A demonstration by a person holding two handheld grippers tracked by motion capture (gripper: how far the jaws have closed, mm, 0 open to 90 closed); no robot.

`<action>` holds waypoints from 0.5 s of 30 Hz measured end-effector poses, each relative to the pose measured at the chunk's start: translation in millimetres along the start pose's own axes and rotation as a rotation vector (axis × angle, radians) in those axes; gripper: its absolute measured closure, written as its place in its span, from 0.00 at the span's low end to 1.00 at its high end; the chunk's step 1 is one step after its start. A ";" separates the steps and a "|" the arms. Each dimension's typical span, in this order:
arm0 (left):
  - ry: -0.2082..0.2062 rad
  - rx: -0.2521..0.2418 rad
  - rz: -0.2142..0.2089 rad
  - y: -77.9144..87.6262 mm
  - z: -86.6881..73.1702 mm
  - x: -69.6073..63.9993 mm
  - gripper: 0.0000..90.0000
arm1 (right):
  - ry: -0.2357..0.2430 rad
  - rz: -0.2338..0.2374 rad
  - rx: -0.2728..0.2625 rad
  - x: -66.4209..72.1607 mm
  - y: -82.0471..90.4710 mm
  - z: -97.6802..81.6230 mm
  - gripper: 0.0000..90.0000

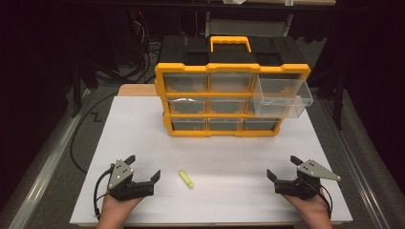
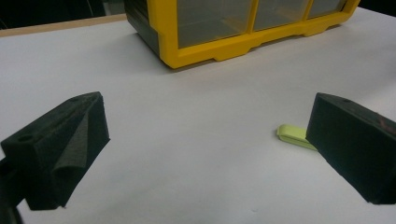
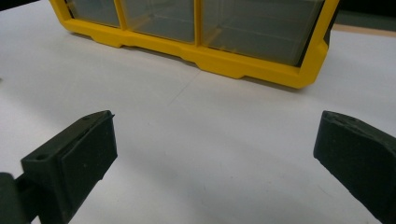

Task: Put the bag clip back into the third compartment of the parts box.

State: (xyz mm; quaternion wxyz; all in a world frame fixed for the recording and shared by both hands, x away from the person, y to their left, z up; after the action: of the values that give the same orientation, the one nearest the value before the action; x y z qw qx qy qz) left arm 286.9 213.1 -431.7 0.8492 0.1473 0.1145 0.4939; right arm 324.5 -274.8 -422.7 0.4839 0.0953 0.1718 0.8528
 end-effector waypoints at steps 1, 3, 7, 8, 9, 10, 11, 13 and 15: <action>0.000 -0.001 -0.001 -0.8 -0.2 0.3 0.01 | -0.002 0.002 0.006 -0.8 -1.4 -0.7 0.00; -0.002 0.003 -0.006 -2.3 -0.4 -0.5 0.01 | 0.004 -0.002 0.014 -1.6 -3.2 -1.7 0.00; -0.015 -0.008 -0.009 -2.0 0.5 -1.9 0.01 | 0.004 0.001 0.017 -2.4 -3.3 -2.3 0.00; -0.016 -0.010 -0.007 -1.6 0.7 -1.9 0.01 | 0.004 0.001 0.015 -2.1 -2.8 -2.1 0.00; -0.017 -0.011 -0.003 -1.2 0.7 -1.7 0.01 | 0.006 0.001 0.011 -1.9 -2.6 -1.8 0.00; -0.015 -0.012 -0.002 -0.8 0.7 -1.5 0.01 | 0.006 0.002 0.009 -1.4 -2.3 -1.6 0.00; -0.012 -0.012 -0.001 -0.5 0.7 -1.2 0.01 | 0.007 0.002 0.010 -1.1 -2.3 -1.6 0.00; -0.013 -0.014 0.001 -0.1 0.8 -1.0 0.01 | 0.010 0.000 0.011 -1.1 -2.4 -1.6 0.00; -0.015 -0.015 -0.001 -0.1 0.9 -1.1 0.01 | 0.008 -0.001 0.011 -1.2 -2.7 -1.5 0.00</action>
State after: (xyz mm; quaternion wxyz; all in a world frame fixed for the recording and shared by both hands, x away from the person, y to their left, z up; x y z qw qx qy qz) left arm 286.8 212.0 -430.9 0.8513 0.1446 0.1047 0.4933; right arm 326.7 -274.8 -425.1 0.4830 0.0943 0.1785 0.8520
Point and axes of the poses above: each handheld gripper's, and its own axes: y roughly backward along the jaws, z roughly out of its top, x roughly to its left, the point moved 2 cm from there along -y, roughly forward along the jaws, and after that the axes turned 3 degrees about -x, right-handed, at the moved point
